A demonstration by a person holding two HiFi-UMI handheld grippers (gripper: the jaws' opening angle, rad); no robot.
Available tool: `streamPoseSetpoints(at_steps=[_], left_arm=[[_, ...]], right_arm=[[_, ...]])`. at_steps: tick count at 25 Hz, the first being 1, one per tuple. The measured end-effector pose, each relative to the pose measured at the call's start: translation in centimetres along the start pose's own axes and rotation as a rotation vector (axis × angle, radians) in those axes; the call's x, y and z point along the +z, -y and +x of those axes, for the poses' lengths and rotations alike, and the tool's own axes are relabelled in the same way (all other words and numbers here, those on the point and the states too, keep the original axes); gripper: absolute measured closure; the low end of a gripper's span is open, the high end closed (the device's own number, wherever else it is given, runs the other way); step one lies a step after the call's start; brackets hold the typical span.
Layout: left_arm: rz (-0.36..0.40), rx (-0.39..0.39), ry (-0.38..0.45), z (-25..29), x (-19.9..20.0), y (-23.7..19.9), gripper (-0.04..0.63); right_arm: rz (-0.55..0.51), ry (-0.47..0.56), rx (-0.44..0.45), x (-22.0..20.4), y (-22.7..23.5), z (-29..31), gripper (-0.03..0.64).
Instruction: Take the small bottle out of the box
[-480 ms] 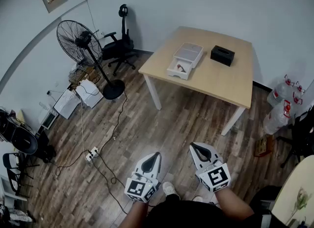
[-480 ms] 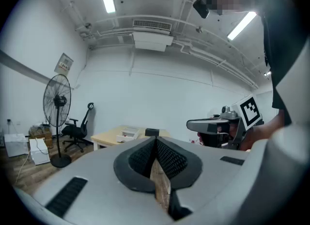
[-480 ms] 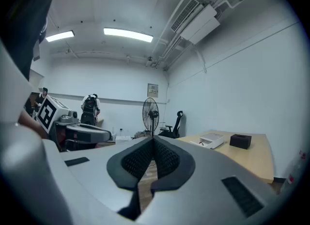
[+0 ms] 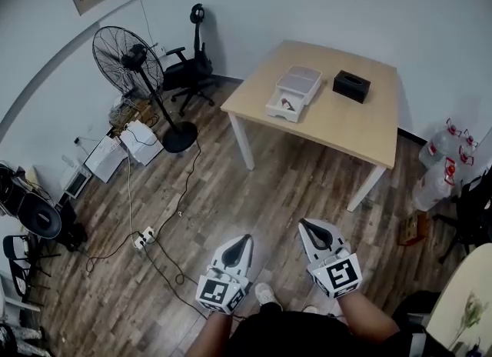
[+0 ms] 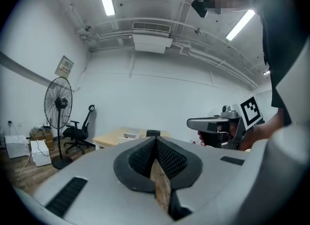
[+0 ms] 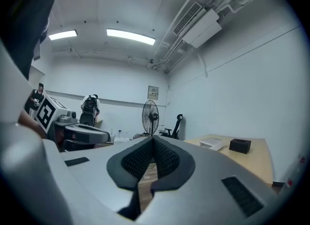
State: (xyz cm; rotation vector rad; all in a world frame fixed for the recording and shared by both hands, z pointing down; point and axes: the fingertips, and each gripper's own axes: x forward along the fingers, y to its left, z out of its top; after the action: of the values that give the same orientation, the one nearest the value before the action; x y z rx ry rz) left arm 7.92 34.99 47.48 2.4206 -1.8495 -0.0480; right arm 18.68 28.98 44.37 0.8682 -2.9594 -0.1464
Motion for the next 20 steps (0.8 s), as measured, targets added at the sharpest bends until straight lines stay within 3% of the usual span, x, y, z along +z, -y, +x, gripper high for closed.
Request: streamPoseSetpoints(at_steps=[8,12,20], left_arm=[[0.006,-0.011,0.011,0.2,0.9,-2.0,0.583],[0.005,-0.021,0.012,0.2,0.9,-3.9,0.583],[0.015,-0.037,0.037,0.1,1.4,-8.5,0.583]], right_arm=[[-0.021,0.020,-0.001,0.9,-0.4,2.3,0.606],[0.021,0.040,0.001,1.2,-0.8,3.9,0.606],[0.022,0.041,-0.064,0.9,-1.2,7.3,0.606]])
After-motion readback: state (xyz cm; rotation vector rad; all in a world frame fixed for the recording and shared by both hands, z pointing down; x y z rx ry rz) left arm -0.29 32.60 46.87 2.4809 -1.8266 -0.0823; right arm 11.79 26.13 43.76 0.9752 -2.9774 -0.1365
